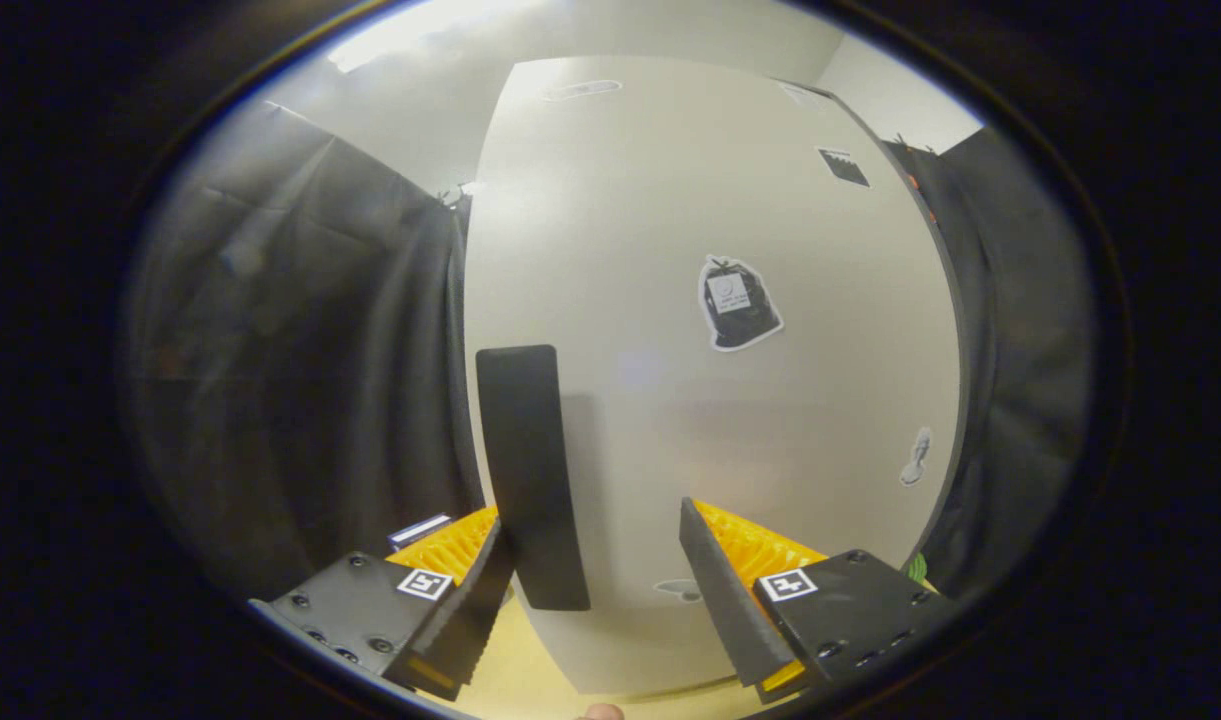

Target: Open the shoe cabinet door, grab the shoes and put them into the shoe cabinet, then close the shoe cabinet door.

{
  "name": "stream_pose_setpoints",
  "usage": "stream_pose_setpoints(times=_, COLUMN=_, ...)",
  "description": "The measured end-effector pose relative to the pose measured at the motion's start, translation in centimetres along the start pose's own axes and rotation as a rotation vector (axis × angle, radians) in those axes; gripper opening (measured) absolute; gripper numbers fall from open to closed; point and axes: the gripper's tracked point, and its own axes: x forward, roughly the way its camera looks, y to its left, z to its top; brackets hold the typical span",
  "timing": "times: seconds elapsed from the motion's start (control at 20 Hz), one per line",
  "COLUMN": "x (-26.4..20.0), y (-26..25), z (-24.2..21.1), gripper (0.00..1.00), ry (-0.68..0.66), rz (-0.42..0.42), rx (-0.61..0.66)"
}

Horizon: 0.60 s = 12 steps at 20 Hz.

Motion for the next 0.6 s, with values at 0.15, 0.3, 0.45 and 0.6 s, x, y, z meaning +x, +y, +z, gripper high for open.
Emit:
stream_pose_setpoints(times=0.15, x=-0.07, y=0.37, z=-0.09, gripper=0.95, ry=0.002, rz=-0.015, rx=-0.001)
stream_pose_setpoints(times=0.3, x=0.25, y=0.19, z=-0.02, gripper=0.95, ry=-0.001, rz=-0.028, rx=0.006)
stream_pose_setpoints(times=0.45, x=0.68, y=0.61, z=-0.13, gripper=0.95, ry=0.0, rz=-0.051, rx=0.003)
stream_pose_setpoints(times=0.6, x=0.9, y=0.64, z=-0.12, gripper=0.95, ry=-0.004, rz=-0.073, rx=0.005)
